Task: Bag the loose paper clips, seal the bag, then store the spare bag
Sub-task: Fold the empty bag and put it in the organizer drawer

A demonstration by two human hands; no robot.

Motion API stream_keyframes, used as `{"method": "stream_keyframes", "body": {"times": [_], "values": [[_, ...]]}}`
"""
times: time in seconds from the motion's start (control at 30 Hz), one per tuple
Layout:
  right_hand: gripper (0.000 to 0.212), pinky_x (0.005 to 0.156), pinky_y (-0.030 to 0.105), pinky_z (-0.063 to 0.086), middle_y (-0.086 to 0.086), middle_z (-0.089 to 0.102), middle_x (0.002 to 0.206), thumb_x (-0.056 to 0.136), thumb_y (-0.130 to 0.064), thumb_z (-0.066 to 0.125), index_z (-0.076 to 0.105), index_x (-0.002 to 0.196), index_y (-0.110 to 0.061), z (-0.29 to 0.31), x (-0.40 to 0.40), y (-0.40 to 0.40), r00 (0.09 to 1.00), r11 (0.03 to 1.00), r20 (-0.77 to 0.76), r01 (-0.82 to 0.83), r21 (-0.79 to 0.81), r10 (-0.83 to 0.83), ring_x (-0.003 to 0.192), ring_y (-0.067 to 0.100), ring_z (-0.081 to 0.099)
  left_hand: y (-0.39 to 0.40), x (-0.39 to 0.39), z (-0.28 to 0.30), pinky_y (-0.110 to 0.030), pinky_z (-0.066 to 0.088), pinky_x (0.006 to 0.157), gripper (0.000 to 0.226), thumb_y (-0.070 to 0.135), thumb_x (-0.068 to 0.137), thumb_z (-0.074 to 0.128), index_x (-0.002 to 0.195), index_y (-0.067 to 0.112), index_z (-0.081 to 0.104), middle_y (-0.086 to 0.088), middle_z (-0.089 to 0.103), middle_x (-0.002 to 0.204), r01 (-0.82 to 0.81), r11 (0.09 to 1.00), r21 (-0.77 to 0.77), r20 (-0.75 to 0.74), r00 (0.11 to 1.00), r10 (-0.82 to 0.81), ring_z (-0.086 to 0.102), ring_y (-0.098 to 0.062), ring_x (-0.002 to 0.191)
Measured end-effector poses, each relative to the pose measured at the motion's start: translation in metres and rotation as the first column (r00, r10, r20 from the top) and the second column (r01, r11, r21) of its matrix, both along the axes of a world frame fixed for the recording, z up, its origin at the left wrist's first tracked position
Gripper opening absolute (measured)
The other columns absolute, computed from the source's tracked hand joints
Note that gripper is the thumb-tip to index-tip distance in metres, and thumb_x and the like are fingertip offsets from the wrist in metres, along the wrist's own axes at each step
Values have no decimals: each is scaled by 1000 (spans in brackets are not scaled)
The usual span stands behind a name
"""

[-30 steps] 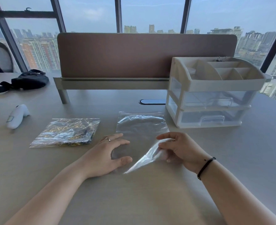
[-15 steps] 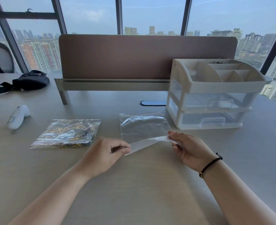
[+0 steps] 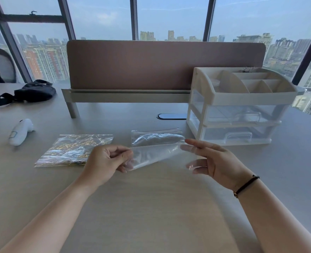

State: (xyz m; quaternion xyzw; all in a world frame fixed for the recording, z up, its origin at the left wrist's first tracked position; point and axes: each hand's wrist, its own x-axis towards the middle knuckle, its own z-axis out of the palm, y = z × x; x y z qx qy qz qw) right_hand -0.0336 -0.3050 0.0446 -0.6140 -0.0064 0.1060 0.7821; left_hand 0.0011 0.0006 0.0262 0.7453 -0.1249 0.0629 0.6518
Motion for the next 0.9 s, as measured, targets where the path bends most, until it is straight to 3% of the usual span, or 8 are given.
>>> {"method": "stream_keyframes", "body": {"times": [0.13, 0.2, 0.3, 0.37, 0.47, 0.63, 0.77, 0.9], "values": [[52, 80, 39, 62, 4, 68, 129, 89, 22, 44, 62, 126, -11, 0, -2, -1, 984, 987, 86, -152, -46, 155, 96, 32, 73, 3, 2, 4, -21, 46, 38, 7, 0, 86, 67, 81, 3, 72, -10, 72, 60, -68, 995, -76, -22, 998, 67, 68, -21, 47], [49, 85, 38, 60, 4, 72, 120, 84, 23, 56, 65, 117, -12, -5, 1, 4, 980, 959, 180, -34, -281, 87, 93, 26, 74, 5, 3, 5, -22, 43, 36, 6, 4, 84, 68, 80, 6, 72, -10, 71, 60, -88, 991, -101, -30, 996, 85, 66, -21, 45], [41, 81, 25, 57, -3, 78, 103, 78, 12, 70, 71, 105, -19, -12, 2, 14, 935, 778, 348, 171, -605, 65, 90, 6, 73, 8, 5, 5, -21, 40, 34, 8, 6, 84, 69, 77, 8, 73, -9, 68, 58, -99, 988, -115, -44, 995, 94, 63, -21, 41], [34, 76, 19, 54, -11, 77, 95, 75, -3, 79, 74, 98, -28, -13, 1, 17, 916, 667, 398, 264, -697, 54, 81, 1, 72, 9, 5, 5, -21, 39, 34, 8, 5, 86, 68, 79, 5, 72, -9, 67, 56, -97, 990, -98, -56, 994, 91, 62, -21, 40], [35, 77, 21, 56, -18, 76, 93, 73, -10, 83, 75, 98, -33, -10, 0, 17, 905, 638, 426, 330, -696, -3, 75, 4, 74, 10, 3, 6, -21, 37, 34, 9, 5, 87, 66, 80, 3, 70, -11, 65, 55, -91, 990, -108, -84, 993, 82, 61, -22, 39], [27, 69, 6, 48, -19, 75, 84, 78, -9, 78, 77, 94, -30, -11, 0, 21, 875, 578, 484, 388, -717, 13, 70, -6, 70, 8, 2, 8, -18, 35, 33, 10, 4, 88, 64, 80, 1, 69, -11, 64, 52, -96, 983, -155, -123, 989, 78, 58, -21, 36], [11, 51, 15, 42, -12, 67, 58, 85, -21, 74, 76, 76, -27, -15, 1, 22, 863, 634, 506, 380, -673, 20, 44, 3, 54, 9, 3, 7, -17, 33, 33, 10, 4, 88, 65, 79, 3, 70, -10, 64, 53, -94, 985, -144, -131, 989, 75, 58, -21, 35], [20, 57, 20, 38, -7, 57, 59, 86, -24, 75, 73, 66, -19, -14, 4, 16, 866, 718, 500, 357, -597, -15, 53, 13, 47, 13, 3, 7, -21, 38, 35, 6, 13, 79, 71, 80, 8, 75, -15, 67, 61, 4, 994, -112, -167, 986, -22, 59, -21, 40]]}}
